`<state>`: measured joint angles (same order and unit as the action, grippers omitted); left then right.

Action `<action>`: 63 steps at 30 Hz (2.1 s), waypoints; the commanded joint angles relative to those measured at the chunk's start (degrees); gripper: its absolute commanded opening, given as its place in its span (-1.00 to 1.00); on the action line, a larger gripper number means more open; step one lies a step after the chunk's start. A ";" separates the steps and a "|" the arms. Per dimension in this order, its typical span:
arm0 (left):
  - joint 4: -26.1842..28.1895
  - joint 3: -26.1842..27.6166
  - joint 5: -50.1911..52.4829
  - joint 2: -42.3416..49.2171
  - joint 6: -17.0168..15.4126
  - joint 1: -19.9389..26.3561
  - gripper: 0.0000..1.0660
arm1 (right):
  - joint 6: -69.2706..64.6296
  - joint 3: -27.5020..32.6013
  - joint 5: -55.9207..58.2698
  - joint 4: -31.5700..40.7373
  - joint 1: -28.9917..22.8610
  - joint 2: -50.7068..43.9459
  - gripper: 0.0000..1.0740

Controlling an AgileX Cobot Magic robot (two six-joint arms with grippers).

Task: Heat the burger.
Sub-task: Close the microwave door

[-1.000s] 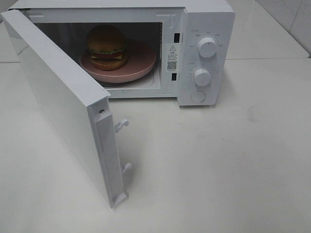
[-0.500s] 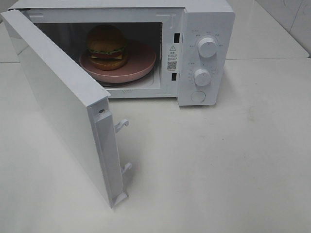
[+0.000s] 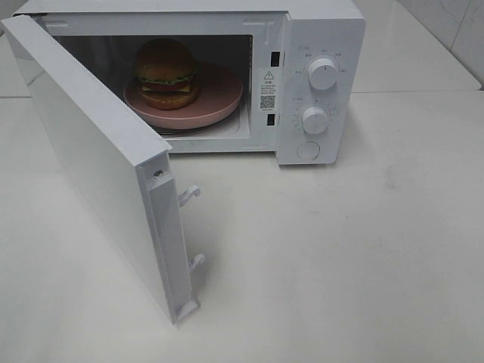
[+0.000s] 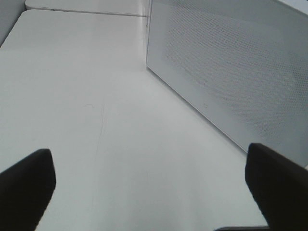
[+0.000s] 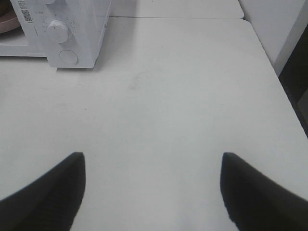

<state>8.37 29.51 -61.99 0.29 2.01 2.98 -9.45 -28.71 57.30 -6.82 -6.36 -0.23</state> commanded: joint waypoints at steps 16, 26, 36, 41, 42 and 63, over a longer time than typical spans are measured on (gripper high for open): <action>1.09 1.78 2.01 -1.32 -0.23 0.23 0.83 | 0.92 0.23 -0.23 0.06 0.34 -1.60 0.40; 0.74 2.29 7.39 -9.40 -0.23 0.23 0.20 | 0.92 0.23 -0.23 0.06 0.34 -1.60 0.40; 0.97 0.23 17.30 -21.08 0.17 0.23 -1.00 | 0.92 0.23 -0.23 0.06 0.34 -1.60 0.40; 4.98 -5.61 32.14 -24.92 7.51 0.23 -1.00 | 0.92 0.23 -0.23 0.06 0.34 -1.60 0.40; 4.98 -5.61 32.14 -24.92 7.51 0.23 -1.00 | 0.92 0.23 -0.23 0.06 0.34 -1.60 0.40; 23.89 -16.67 66.46 -39.88 25.10 0.23 -1.00 | 0.92 0.23 -0.23 0.06 0.34 -1.60 0.40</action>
<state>31.68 13.01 2.86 -39.08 27.16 2.98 -9.40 -28.71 57.30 -6.82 -6.36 -0.23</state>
